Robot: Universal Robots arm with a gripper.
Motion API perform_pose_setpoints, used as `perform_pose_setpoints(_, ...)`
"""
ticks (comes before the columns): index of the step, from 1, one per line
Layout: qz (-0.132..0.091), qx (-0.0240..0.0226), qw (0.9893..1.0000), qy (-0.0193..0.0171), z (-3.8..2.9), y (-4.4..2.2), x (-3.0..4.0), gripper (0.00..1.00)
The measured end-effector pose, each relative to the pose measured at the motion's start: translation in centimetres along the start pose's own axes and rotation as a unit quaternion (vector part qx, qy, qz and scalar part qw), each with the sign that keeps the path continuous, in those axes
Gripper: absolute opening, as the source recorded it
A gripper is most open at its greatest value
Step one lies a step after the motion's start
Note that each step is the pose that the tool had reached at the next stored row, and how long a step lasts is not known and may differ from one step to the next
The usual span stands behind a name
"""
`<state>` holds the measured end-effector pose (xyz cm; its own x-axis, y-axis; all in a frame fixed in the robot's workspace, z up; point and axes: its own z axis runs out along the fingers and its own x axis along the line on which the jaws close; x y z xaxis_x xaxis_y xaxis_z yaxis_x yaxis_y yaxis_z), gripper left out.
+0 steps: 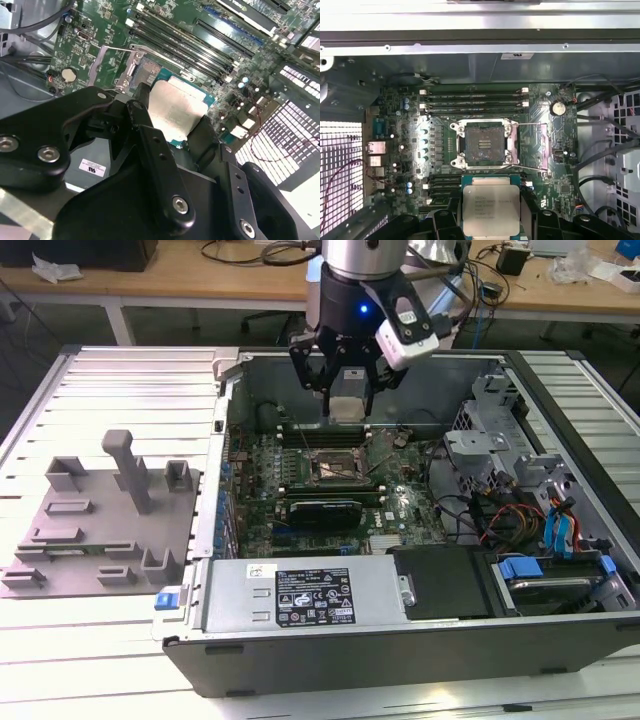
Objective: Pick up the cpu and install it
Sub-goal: 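Pick up the cpu and move it towards the insertion slot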
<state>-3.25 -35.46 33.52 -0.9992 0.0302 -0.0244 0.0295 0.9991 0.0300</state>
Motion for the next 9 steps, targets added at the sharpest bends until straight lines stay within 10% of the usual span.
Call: perform_pose_setpoints(9, -0.02, -0.0004, 0.9998, 0.0005, 2.05, 0.86, 0.0, 0.55)
